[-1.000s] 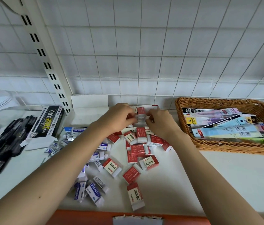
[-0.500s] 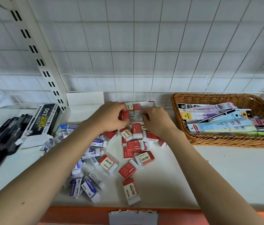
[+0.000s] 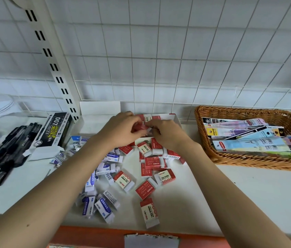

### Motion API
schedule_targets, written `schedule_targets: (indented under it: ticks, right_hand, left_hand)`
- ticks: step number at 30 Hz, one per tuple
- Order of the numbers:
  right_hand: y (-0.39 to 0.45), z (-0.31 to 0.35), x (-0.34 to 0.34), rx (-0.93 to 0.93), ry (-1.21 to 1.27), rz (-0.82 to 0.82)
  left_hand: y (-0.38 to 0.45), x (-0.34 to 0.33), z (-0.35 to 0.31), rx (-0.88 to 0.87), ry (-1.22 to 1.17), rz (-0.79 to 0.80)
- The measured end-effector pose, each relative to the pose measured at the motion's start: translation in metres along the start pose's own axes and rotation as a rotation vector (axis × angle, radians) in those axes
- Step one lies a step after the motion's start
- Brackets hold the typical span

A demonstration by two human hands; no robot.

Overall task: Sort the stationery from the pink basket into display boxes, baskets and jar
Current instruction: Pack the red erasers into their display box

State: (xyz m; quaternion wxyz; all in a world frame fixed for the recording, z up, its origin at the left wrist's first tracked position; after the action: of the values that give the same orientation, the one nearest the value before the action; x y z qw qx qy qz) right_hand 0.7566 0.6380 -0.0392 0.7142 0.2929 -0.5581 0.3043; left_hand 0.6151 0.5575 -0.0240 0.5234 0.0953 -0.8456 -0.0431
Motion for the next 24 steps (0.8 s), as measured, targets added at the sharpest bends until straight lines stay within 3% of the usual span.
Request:
schedule_targets:
  ticks: [4, 11, 16, 24]
  right_hand:
    - [-0.003, -0.003, -0.002, 0.007, 0.031, -0.028]
    - [-0.012, -0.018, 0.005, -0.064, -0.004, -0.046]
    - [-0.009, -0.011, 0.005, -0.027, 0.005, -0.045]
    - [0.004, 0.016, 0.002, 0.027, 0.003, 0.002]
  left_hand:
    - [0.007, 0.0, -0.01, 0.041, -0.009, -0.023]
    - [-0.003, 0.013, 0.0, 0.021, -0.186, 0.14]
    - [-0.014, 0.032, 0.01, -0.005, -0.284, -0.057]
    - [-0.033, 0.037, 0.019, 0.05, -0.168, -0.063]
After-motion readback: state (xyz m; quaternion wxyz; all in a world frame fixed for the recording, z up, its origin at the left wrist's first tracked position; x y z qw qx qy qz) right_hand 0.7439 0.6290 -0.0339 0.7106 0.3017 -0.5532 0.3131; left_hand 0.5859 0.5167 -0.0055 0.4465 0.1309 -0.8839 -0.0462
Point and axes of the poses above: each hand's wrist, its own y-axis towards the middle knuckle, its own x-axis out of the back of the hand, z = x × y, the point moved 1 cm from there along y, towards the middle knuckle, and after that the axes turned 13 degrees about -y, right-handed, at the moved point
